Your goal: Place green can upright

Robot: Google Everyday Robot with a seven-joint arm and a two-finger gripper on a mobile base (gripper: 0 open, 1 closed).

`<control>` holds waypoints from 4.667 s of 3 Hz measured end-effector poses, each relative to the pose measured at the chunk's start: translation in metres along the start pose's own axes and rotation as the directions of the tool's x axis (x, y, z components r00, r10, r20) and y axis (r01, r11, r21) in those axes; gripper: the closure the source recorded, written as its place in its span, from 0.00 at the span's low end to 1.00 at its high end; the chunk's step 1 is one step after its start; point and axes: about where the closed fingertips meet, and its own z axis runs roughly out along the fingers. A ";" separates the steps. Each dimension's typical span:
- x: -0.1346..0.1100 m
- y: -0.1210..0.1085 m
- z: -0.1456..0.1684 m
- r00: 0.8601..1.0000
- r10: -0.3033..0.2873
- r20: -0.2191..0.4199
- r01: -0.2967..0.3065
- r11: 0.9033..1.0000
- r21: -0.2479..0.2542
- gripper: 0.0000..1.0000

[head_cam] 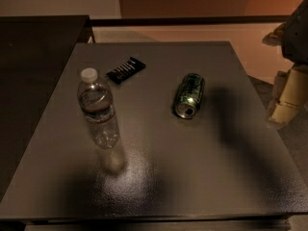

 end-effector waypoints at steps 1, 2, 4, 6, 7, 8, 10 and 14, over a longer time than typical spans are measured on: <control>0.000 0.000 0.000 1.000 0.000 0.000 0.000 1.000 0.000 0.00; -0.014 -0.010 0.009 0.997 -0.079 0.010 0.079 0.997 -0.020 0.00; -0.082 -0.037 0.069 0.891 -0.449 0.066 0.452 0.892 -0.033 0.00; -0.117 -0.046 0.113 0.626 -0.773 0.098 0.778 0.627 -0.025 0.00; -0.119 -0.050 0.128 0.469 -0.876 0.114 0.883 0.469 -0.030 0.00; -0.112 -0.053 0.139 0.309 -0.942 0.131 0.951 0.306 -0.037 0.00; -0.100 -0.040 0.155 0.085 -0.983 0.163 0.995 0.075 -0.064 0.00; -0.101 -0.022 0.159 0.061 -0.985 0.163 0.989 0.038 -0.140 0.76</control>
Offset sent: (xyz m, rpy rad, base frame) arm 0.0350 0.0281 -0.0128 -0.0264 0.0386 0.2056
